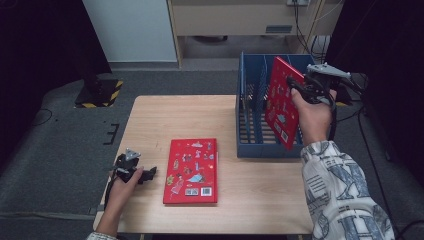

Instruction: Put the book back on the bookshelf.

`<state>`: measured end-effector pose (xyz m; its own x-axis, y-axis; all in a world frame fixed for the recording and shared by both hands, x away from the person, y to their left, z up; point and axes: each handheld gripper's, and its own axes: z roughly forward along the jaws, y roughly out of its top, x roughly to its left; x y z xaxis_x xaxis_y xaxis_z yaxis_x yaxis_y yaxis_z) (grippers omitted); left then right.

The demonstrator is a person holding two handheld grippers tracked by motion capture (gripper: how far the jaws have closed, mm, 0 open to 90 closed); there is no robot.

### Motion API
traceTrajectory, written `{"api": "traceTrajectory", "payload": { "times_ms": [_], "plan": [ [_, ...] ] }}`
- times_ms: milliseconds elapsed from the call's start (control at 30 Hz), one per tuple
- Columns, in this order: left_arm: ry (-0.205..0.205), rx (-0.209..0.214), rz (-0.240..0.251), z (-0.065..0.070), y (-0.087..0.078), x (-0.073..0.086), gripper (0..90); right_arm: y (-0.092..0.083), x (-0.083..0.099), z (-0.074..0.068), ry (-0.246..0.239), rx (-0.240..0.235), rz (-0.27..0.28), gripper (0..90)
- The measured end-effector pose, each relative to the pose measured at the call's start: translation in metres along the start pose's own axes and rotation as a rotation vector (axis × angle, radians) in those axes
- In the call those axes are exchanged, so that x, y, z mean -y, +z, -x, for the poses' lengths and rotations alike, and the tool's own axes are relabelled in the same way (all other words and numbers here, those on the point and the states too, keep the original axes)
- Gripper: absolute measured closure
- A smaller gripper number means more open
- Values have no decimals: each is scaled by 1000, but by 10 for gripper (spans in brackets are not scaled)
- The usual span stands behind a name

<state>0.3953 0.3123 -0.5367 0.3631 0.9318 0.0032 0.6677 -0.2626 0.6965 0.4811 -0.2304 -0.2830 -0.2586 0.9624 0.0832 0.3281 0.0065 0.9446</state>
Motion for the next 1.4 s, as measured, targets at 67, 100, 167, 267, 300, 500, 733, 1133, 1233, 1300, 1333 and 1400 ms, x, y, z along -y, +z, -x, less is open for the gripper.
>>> {"api": "traceTrajectory", "payload": {
  "times_ms": [67, 100, 167, 267, 300, 500, 733, 1133, 1233, 1300, 1333, 1400],
  "plan": [
    [0, 1, 0, 0, 0, 0, 0, 5, -1, 1, 4, 8, 0, 788],
    [1, 2, 0, 1, 0, 0, 0, 7, -2, 0, 3, 11, 0, 788],
    [2, 2, 0, 1, 0, 0, 0, 12, -2, -1, 4, 13, -4, 788],
    [6, 3, 1, 0, 0, 0, 0, 19, -2, 0, 9, 18, -11, 788],
    [5, 3, 1, 0, 0, 0, 0, 21, -2, 0, 10, 21, -14, 789],
    [6, 4, 0, 1, 0, 0, 0, 28, -3, 4, 10, 38, -15, 788],
    [6, 4, 0, 1, 0, -1, 0, 34, -7, 2, 0, 40, -26, 788],
    [9, 7, -2, 0, 0, -1, 0, 43, -6, -2, 0, 40, -43, 788],
    [10, 7, -2, 0, 0, -1, 0, 44, -5, -2, 1, 40, -45, 787],
    [11, 8, -3, 0, 0, -1, 0, 45, -5, -2, 0, 42, -48, 787],
    [12, 8, -3, 0, 0, -1, 0, 45, -5, -2, -1, 42, -49, 787],
    [15, 8, -6, 0, 0, -1, 0, 46, -4, -2, -1, 44, -50, 787]
  ]
}}
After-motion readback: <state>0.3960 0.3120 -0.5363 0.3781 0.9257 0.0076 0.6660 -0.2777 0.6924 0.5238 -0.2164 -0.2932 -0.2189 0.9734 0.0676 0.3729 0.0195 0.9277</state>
